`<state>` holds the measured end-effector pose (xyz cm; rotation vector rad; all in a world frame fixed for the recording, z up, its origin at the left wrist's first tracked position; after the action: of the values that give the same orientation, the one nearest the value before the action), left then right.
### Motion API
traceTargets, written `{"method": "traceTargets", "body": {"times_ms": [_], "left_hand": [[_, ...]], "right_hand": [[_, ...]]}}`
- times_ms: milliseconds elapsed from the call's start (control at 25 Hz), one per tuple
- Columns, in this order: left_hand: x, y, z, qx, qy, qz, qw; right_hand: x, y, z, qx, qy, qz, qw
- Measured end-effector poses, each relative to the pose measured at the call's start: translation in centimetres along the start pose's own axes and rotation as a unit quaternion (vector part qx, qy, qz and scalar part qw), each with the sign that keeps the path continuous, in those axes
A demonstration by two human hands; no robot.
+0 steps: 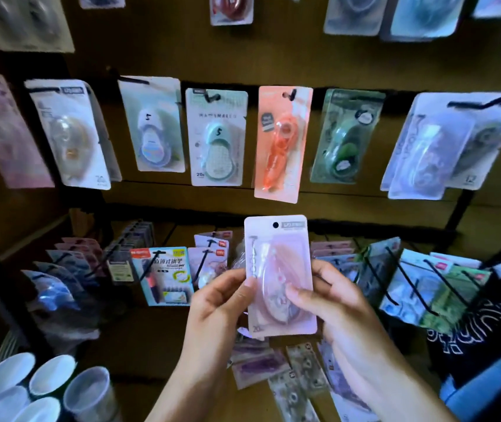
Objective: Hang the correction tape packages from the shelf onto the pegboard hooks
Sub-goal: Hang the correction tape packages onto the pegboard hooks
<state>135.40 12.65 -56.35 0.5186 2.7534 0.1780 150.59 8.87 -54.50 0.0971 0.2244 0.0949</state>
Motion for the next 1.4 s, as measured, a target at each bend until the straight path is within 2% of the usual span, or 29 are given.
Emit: {"method": "traceTargets", "body": {"times_ms": [120,240,560,760,880,960,1200,1400], "left_hand": [[-2.5,0.2,0.2,-0.002,0.000,0.022,1.000],[-5.5,0.7,0.3,-0.046,0.027,0.016,0.998],[-13.5,3.3,0.4,-0.103,0.033,0.080,0.991],[-14.7,3.8,1.3,-0.089,0.002,0.063,0.994],[-14.9,4.4,0.6,-0.094,-0.025,0.063,0.993],[-14.3,5.0,0.5,-0.097,-0.030,0.045,0.994],[-11.6,5.8,1.0,-0.076,-0.021,-0.007,0.997],[-10.0,6.2,1.6,-0.086,-0.005,-0.034,0.996]], "right_hand": [[1.5,-0.3,0.9,0.036,0.043,-0.036,0.998],[3.4,-1.1,1.6,0.082,0.097,-0.076,0.989],[8.1,-4.1,5.1,0.221,0.023,-0.217,0.951],[8.6,-4.7,5.8,0.211,-0.059,-0.206,0.954],[9.7,-4.1,8.6,0.258,-0.041,-0.227,0.938],[10.7,-3.5,11.1,0.273,-0.070,-0.233,0.931],[11.0,-2.9,11.3,0.236,-0.074,-0.238,0.939],[11.9,-0.6,11.8,0.215,-0.081,-0.281,0.932]]}}
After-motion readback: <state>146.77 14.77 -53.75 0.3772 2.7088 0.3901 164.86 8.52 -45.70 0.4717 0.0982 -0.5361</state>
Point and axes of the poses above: each hand's wrist, its own y-axis towards the middle knuckle, its own x-axis out of the back of the hand, z = x × y, the point moved 2 cm from there along y, towards the middle knuckle, and after that the axes turned 11 degrees about z, right-handed, at the moved point
